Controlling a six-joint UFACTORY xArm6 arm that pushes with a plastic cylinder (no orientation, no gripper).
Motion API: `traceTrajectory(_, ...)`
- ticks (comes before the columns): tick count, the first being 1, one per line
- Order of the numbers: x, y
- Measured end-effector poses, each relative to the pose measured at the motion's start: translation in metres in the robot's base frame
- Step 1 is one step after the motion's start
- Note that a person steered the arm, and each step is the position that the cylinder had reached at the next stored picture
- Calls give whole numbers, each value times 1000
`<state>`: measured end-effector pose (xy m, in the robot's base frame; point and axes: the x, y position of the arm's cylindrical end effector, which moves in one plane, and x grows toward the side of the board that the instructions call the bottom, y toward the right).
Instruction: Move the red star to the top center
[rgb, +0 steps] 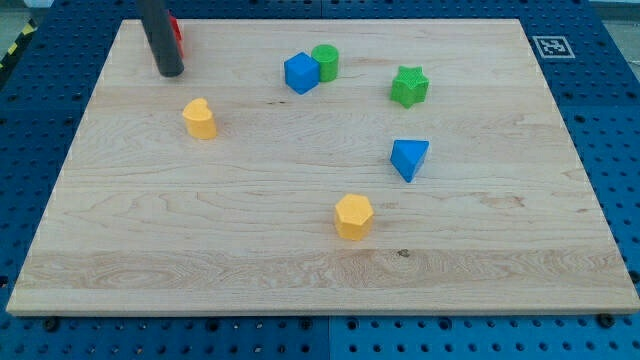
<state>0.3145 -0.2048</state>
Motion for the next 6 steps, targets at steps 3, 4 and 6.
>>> traceTrajectory(3, 26, -3)
traceTrajectory(4, 21, -1)
traceTrajectory(6, 8, 80)
